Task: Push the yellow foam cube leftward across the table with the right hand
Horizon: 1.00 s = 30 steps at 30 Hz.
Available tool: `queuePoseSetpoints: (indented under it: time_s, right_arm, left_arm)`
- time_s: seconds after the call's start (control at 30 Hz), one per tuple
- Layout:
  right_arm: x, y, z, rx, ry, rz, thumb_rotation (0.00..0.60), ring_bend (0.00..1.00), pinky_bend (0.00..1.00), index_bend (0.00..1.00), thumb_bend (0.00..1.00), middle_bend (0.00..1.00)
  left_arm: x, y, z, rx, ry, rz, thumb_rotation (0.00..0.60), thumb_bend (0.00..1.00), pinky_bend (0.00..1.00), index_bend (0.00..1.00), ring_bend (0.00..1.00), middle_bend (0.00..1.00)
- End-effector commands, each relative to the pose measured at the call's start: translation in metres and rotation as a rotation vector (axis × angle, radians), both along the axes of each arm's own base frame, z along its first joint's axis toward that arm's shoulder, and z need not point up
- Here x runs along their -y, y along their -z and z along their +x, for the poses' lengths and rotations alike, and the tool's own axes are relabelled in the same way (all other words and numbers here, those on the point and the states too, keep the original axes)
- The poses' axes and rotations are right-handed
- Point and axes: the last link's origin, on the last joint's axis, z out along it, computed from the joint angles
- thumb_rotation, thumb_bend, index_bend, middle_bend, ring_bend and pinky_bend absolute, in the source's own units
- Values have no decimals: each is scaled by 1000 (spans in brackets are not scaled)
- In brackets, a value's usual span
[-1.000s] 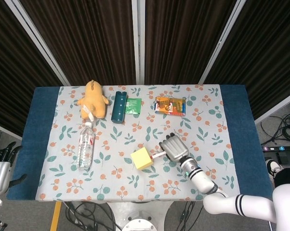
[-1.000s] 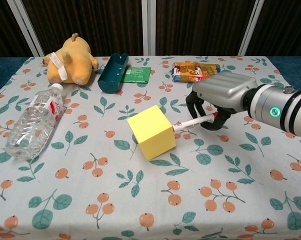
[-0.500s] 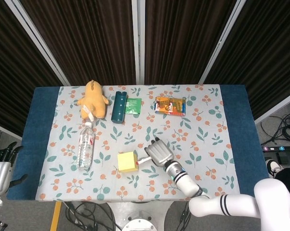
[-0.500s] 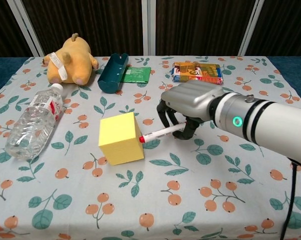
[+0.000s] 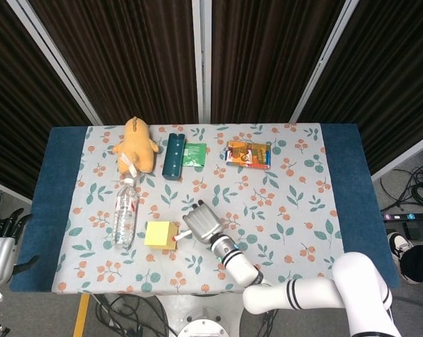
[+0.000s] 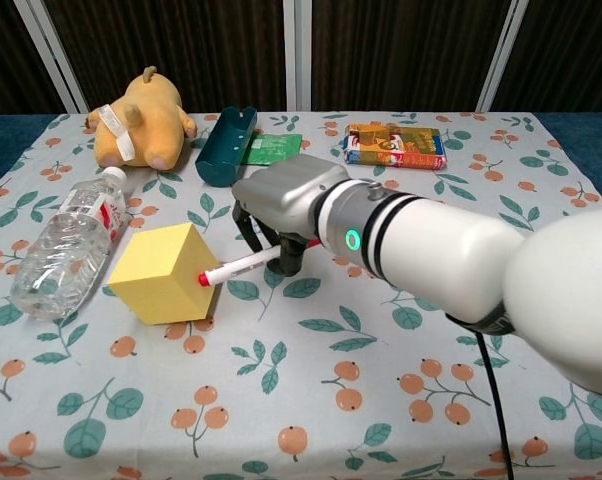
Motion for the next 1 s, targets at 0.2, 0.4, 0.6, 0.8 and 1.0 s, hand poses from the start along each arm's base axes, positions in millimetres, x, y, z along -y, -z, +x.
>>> queuePoseSetpoints:
  time_s: [0.2,0.4,0.6,0.8,1.0]
  right_arm:
    - [5,4,8,-7,12,-18,600,289,237,743,426,587]
    - [18,-25,-36,-24,69,-60,600,288,228,744,411,583]
    - [32,-44,-89,-71,173,-102,600,252,219,649,358,542]
    - [28,-42,-108,-87,210,-84,600,163,211,358,180,353]
    - [29,-80,-124,-29,237,-151,600,147,211,260,176,291]
  left_arm:
    - [0,0,1,-1,4,1,600,88,189,229,202,200]
    - [1,-1,0,2,-2,2,600,88,190,229,202,200]
    - [-3,1,5,5,21,0,600,87,189,229,202,200]
    - [-4,1,9,3,33,4,600,88,190,229,202,200]
    - [-2,-2,9,3,28,10,600,88,189,229,202,200]
